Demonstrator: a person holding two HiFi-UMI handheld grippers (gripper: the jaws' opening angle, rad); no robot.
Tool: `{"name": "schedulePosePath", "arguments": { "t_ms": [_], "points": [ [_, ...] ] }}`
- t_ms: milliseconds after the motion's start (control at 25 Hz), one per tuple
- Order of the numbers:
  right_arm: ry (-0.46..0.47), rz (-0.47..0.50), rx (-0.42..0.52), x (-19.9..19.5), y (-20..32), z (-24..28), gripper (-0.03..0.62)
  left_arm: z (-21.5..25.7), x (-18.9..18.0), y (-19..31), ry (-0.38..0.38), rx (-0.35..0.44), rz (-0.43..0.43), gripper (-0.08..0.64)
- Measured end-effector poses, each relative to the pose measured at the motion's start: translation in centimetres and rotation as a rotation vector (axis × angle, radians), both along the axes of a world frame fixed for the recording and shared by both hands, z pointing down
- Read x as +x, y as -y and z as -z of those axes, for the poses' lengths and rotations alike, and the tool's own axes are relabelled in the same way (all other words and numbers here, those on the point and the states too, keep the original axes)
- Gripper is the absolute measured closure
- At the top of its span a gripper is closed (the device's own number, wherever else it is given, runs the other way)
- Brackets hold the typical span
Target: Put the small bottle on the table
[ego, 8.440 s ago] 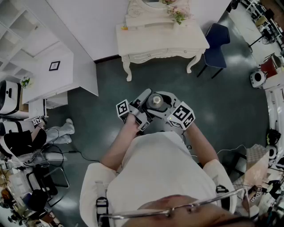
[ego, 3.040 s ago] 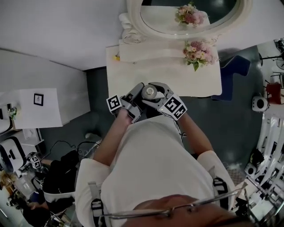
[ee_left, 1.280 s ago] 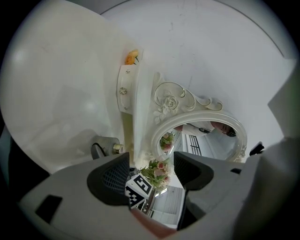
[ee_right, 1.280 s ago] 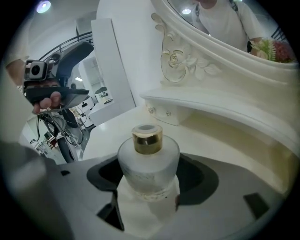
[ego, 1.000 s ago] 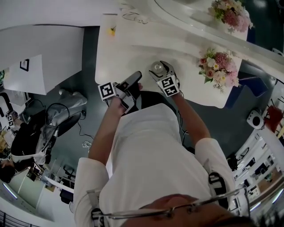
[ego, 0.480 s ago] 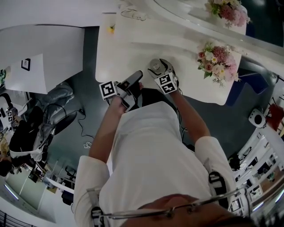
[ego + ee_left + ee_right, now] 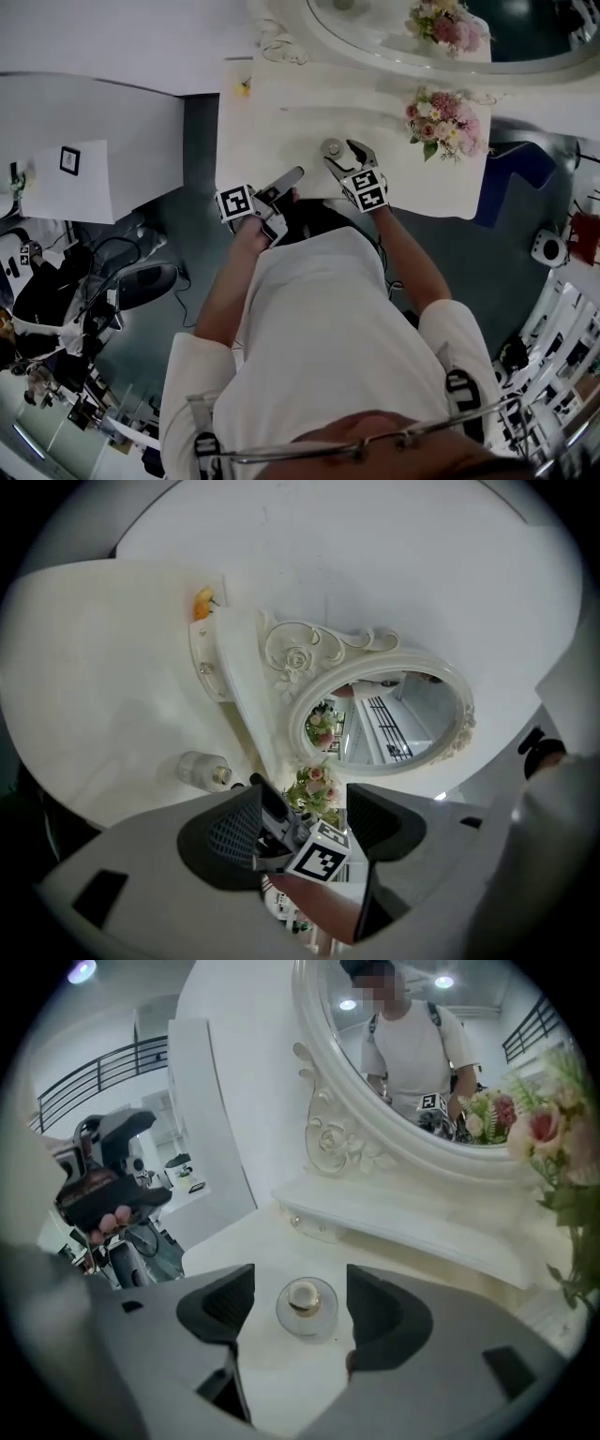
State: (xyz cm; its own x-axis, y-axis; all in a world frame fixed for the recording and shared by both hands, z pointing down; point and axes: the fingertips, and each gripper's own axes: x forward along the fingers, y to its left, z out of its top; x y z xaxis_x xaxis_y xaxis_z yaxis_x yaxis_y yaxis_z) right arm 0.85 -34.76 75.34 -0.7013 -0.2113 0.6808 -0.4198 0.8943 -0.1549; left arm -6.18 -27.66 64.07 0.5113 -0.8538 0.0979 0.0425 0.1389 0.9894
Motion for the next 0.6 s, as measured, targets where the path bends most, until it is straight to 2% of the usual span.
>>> {"name": "schedulePosePath", "arguments": {
  "t_ms": [160, 360, 480, 600],
  "points": [
    [0.008, -0.083, 0.029, 0.7, -0.6, 3.2, 0.31, 0.1, -0.9, -1.5, 0.07, 0.045, -0.048, 0.326],
    [0.004, -0.142, 0.049, 2.6, -3.2, 7.2, 0.365, 2.0, -0.1, -3.5, 0.038, 0.102, -0.095, 0.393],
    [0.021, -0.228, 0.064, 3.6, -3.6, 9.5, 0.401, 3.5, -0.2, -3.7, 0.027, 0.138, -0.123, 0.438],
    [0.052, -0.29, 0.064, 4.4, -5.3, 11.9, 0.431, 4.9, 0.4, -4.7, 0.119, 0.177, -0.186, 0.463]
  ]
}}
